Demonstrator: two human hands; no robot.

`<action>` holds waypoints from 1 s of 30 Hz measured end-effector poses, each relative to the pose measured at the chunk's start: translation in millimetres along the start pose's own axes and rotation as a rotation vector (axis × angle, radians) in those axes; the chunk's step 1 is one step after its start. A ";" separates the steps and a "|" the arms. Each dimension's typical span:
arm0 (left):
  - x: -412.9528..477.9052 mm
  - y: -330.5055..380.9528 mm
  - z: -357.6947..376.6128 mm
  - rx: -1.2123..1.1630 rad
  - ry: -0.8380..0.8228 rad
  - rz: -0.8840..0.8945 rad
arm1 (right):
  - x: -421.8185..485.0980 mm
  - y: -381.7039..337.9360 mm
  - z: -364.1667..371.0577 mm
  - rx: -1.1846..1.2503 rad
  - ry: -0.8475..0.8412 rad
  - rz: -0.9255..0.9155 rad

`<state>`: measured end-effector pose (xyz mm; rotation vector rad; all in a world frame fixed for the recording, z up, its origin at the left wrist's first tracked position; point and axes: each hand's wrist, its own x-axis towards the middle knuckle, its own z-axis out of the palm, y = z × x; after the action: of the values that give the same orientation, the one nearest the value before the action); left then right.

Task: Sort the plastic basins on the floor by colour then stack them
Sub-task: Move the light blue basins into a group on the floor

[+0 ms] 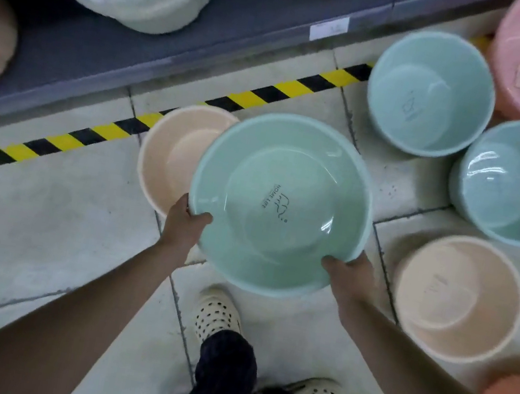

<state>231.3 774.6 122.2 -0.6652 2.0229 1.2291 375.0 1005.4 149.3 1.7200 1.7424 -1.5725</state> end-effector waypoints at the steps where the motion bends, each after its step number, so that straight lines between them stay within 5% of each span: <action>1: 5.2 6.8 -16.0 0.002 0.050 -0.011 | -1.9 -16.8 15.5 -0.007 -0.016 -0.004; 9: 109.0 -10.0 -88.2 0.241 0.323 0.009 | 62.6 -65.5 150.9 -0.219 -0.189 -0.086; 17: 209.9 -85.8 -85.9 0.206 0.329 0.001 | 158.5 -1.1 233.3 -0.227 -0.317 -0.117; 23: 217.9 -95.1 -74.8 -0.131 0.192 -0.174 | 162.6 8.9 232.8 -0.183 -0.249 -0.121; 30: 152.3 -37.2 -39.5 -0.203 0.102 -0.039 | 131.8 -13.6 146.9 -0.008 -0.156 -0.114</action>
<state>148.4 711.0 -1.2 -0.8765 1.9724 1.4153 254.0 970.9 -3.4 1.4746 1.7937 -1.6942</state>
